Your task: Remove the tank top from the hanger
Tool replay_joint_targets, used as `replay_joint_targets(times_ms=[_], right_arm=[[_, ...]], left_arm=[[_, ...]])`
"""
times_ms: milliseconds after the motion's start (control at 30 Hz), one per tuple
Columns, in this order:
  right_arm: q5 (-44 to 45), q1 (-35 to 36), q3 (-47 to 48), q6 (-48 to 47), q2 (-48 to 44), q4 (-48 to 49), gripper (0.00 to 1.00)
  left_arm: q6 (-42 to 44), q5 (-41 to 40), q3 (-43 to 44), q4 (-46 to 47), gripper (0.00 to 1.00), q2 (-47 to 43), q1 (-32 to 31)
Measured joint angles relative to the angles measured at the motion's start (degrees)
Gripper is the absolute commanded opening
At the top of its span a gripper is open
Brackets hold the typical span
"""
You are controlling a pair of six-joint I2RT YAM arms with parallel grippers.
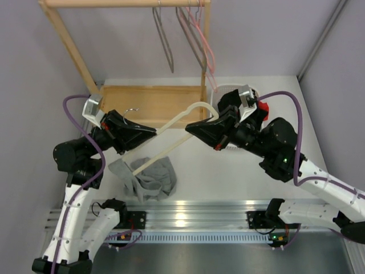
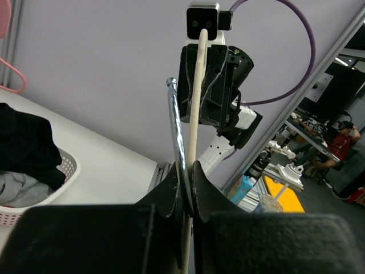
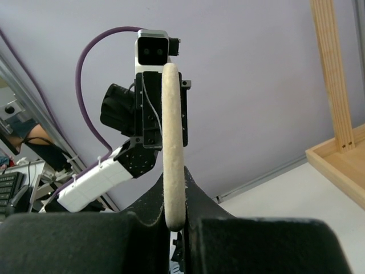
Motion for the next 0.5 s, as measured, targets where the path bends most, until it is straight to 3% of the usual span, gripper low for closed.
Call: replay_joint_targets(times_ms=[200, 233, 300, 333, 433, 500], right_arm=[[-0.31, 0.0, 0.13, 0.22, 0.22, 0.07, 0.0], [-0.35, 0.0, 0.13, 0.22, 0.24, 0.09, 0.1], [-0.2, 0.0, 0.13, 0.24, 0.33, 0.15, 0.43], [0.17, -0.02, 0.13, -0.26, 0.5, 0.33, 0.77], [1.01, -0.04, 0.13, -1.66, 1.09, 0.07, 0.97], [1.44, -0.04, 0.11, -3.02, 1.38, -0.5, 0.99]], left_arm=[[0.5, 0.28, -0.02, 0.33, 0.0, -0.28, -0.13], [0.83, 0.26, -0.02, 0.26, 0.0, -0.48, -0.15], [1.7, 0.24, -0.02, -0.44, 0.0, -0.92, -0.17], [2.14, 0.35, 0.0, -1.31, 0.0, -1.11, -0.33], [5.53, 0.07, 0.94, -6.51, 0.0, -1.31, -0.74], [7.43, -0.37, 2.34, -10.08, 0.0, -1.01, -0.74]])
